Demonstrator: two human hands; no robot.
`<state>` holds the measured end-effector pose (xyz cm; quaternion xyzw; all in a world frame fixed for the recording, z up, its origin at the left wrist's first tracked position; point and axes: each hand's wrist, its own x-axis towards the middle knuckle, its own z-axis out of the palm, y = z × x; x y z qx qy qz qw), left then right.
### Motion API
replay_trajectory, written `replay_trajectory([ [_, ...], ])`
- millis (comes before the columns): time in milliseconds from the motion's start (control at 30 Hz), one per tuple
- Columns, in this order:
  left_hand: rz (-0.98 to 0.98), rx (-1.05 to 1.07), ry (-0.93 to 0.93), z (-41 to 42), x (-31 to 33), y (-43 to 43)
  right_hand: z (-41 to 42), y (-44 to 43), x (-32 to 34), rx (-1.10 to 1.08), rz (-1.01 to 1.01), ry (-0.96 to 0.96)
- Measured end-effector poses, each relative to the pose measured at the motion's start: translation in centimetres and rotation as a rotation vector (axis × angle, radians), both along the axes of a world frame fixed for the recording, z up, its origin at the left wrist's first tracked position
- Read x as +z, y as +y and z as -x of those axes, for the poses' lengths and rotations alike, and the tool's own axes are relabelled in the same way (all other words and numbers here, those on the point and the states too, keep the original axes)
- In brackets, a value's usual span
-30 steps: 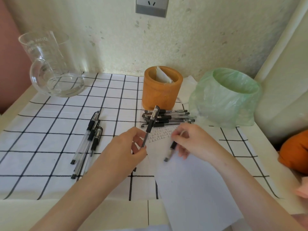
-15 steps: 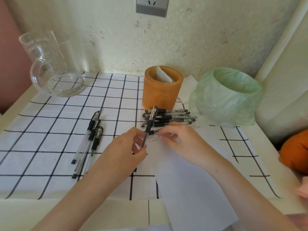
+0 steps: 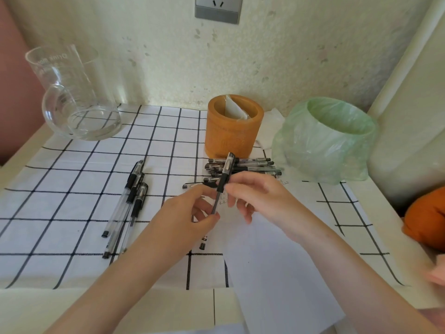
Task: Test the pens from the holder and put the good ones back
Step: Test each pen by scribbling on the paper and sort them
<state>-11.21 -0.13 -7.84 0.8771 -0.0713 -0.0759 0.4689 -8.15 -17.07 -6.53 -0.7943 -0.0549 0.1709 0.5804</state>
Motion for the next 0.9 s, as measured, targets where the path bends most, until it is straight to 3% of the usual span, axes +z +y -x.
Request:
replay_trajectory([
  [233,0.075,0.001,0.021,0.2,0.1,-0.2,-0.3,-0.2,-0.1,-0.085,-0.208,-0.028],
  [333,0.175,0.032,0.013,0.2,0.1,-0.2,-0.3,-0.8,0.2,-0.07,-0.267,0.081],
  [467,-0.037,-0.05,-0.315,0.1,0.3,0.1,0.2,-1.0,0.6,0.233,-0.238,0.41],
  [567,-0.127,-0.141,-0.431,0.2,0.3,-0.1,0.5,-0.6,0.7,0.319,-0.223,0.484],
  [667,-0.13,-0.07,-0.412,0.1,0.0,-0.1,0.4,-0.4,0.4,0.196,-0.164,0.422],
  [800,-0.059,-0.008,-0.332,0.1,0.2,-0.2,0.1,-0.6,0.2,-0.022,-0.16,0.163],
  [900,-0.042,-0.05,-0.201,0.4,0.4,-0.5,0.2,-0.5,0.4,0.02,-0.185,0.094],
])
